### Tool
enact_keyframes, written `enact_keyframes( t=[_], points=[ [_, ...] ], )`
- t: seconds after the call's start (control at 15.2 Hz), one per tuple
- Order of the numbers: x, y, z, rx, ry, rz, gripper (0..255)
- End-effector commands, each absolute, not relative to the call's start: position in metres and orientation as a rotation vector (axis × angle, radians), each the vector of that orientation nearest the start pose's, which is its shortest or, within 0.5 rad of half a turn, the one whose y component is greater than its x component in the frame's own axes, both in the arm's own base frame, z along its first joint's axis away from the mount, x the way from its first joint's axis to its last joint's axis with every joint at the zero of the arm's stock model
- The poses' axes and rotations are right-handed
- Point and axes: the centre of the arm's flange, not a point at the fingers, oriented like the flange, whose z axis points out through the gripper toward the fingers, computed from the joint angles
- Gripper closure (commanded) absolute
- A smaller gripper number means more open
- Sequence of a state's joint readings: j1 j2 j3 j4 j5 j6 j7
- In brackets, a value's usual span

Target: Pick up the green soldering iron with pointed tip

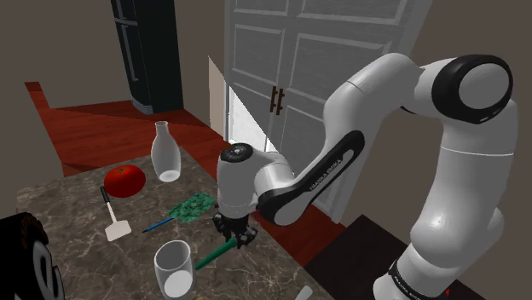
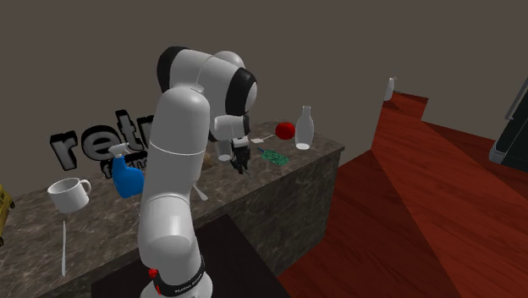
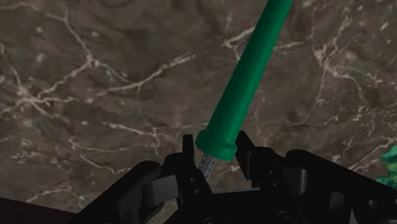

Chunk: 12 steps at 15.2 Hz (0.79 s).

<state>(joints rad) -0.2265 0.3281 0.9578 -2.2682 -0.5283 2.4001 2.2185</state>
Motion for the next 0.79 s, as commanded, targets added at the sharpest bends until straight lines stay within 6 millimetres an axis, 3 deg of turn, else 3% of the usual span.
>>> enact_keyframes(
  t=[0.0,0.59,0.73],
  points=[
    [0.395,0.354,0.282,-2.681,1.662,-0.125,255],
    [0.395,0.354,0.329,-2.681,1.662,-0.125,255],
    [0.395,0.354,0.33,-2.681,1.662,-0.125,255]
  ],
)
